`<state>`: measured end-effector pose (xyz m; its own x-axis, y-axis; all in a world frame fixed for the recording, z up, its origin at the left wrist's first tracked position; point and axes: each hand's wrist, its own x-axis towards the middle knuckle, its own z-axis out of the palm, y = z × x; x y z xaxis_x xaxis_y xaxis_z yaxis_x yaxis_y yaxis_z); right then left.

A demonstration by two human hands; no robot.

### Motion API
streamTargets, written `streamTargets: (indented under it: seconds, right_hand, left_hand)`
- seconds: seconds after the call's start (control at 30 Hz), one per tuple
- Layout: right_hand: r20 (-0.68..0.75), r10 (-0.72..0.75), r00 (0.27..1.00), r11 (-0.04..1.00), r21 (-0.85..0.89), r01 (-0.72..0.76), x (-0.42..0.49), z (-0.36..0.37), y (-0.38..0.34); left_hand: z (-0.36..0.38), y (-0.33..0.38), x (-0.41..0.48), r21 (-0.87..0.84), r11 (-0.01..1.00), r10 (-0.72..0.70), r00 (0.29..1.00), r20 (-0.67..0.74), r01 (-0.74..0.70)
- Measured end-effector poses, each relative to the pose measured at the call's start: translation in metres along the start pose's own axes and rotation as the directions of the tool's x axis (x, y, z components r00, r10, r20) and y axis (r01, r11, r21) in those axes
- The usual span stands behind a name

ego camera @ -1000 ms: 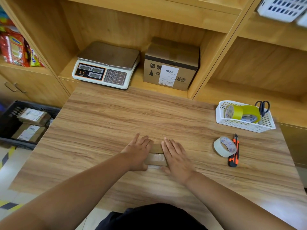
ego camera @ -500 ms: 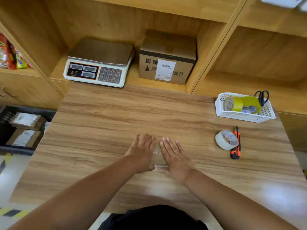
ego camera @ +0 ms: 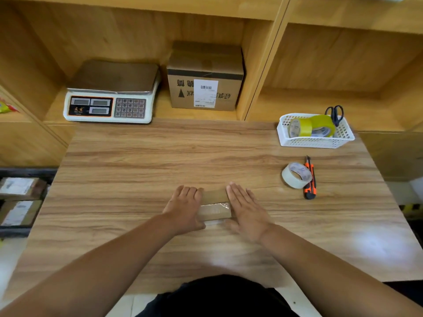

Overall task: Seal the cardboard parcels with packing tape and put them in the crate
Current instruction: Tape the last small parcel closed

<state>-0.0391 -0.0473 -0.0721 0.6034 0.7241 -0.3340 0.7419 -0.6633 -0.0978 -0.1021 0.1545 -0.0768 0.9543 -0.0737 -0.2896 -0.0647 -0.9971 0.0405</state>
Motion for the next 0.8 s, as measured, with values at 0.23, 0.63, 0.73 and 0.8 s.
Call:
streamTargets:
  seconds: [0.23, 0.63, 0.73, 0.8]
  right_hand:
    - [0.094, 0.105, 0.990, 0.993, 0.052, -0.110, -0.038, 0.007, 0.087]
    - [-0.261, 0.021, 0.965, 0.999, -0.024, -0.029, -0.032, 0.018, 0.180]
    - [-0.336, 0.106, 0.936, 0.994, 0.027, -0.103, -0.030, 0.017, 0.196]
    - [-0.365, 0.179, 0.914, 0.983, 0.024, -0.183, -0.027, 0.016, 0.208]
  left_hand:
    - [-0.007, 0.036, 0.020, 0.010, 1.000, -0.020, 0.999, -0.043, 0.021]
    - [-0.007, 0.062, 0.042, 0.198, 0.977, -0.070, 0.997, -0.038, 0.076]
    - [-0.003, 0.065, 0.043, 0.234, 0.969, -0.062, 0.993, -0.102, 0.085]
    - [-0.003, 0.067, 0.044, 0.230, 0.968, -0.067, 0.986, -0.155, 0.102]
